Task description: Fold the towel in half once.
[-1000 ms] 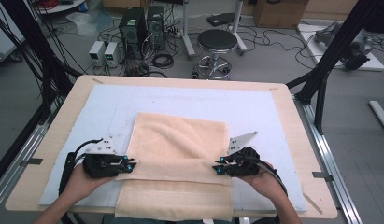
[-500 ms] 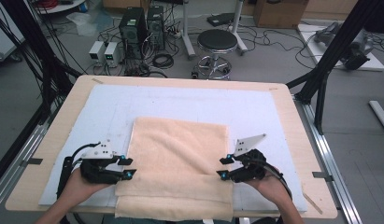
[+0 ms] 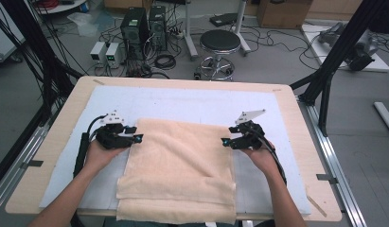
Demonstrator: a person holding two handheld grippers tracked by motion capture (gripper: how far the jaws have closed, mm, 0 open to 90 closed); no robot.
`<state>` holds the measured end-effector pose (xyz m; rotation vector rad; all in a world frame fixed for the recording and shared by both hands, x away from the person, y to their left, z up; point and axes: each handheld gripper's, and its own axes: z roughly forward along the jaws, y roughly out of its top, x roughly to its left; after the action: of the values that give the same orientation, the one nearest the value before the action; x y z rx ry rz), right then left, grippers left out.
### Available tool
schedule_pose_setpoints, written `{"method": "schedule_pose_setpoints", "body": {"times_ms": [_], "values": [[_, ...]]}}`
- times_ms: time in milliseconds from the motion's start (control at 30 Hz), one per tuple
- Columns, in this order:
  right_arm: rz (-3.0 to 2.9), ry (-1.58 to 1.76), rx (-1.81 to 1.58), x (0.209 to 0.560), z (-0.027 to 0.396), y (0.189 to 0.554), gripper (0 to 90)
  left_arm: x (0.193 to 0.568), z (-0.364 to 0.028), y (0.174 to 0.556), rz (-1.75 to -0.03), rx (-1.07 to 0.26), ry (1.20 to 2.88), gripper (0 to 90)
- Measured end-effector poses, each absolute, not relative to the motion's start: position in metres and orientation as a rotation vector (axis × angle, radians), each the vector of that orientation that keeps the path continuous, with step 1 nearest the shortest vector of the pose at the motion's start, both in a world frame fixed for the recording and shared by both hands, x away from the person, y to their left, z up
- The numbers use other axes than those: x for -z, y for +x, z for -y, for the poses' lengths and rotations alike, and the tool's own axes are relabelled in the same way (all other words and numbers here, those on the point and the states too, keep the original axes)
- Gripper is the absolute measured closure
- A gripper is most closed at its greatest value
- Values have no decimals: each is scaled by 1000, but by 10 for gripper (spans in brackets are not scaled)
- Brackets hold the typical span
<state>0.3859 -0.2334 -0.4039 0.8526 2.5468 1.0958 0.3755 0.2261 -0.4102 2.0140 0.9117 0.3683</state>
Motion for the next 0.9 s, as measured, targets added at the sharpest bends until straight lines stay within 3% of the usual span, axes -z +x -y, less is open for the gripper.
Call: {"method": "schedule_pose_setpoints", "body": {"times_ms": [200, 300, 400, 433, 500, 567, 733, 900], "values": [[-2561, 924, -1015, 422, 234, 419, 374, 424, -221, 413, -1032, -429, 2063, 437], [-2582, 977, -1002, 433, 237, 428, 374, 435, -221, 421, -1066, -412, 2062, 434], [-2593, 976, -1041, 436, 237, 430, 455, 441, -224, 424, -1096, -372, 2041, 474], [-2607, 961, -1048, 435, 236, 430, 545, 441, -224, 424, -1079, -357, 2037, 530], [-2646, 948, -1078, 434, 235, 431, 711, 442, -220, 424, -1044, -320, 2035, 742], [-2660, 929, -1092, 434, 232, 433, 800, 442, -215, 423, -1019, -355, 2040, 822], [-2615, 971, -1042, 429, 228, 443, 823, 443, -219, 433, -1099, -365, 1983, 844], [-2551, 1013, -974, 415, 219, 468, 823, 430, -211, 457, -1124, -470, 2017, 844]]}}
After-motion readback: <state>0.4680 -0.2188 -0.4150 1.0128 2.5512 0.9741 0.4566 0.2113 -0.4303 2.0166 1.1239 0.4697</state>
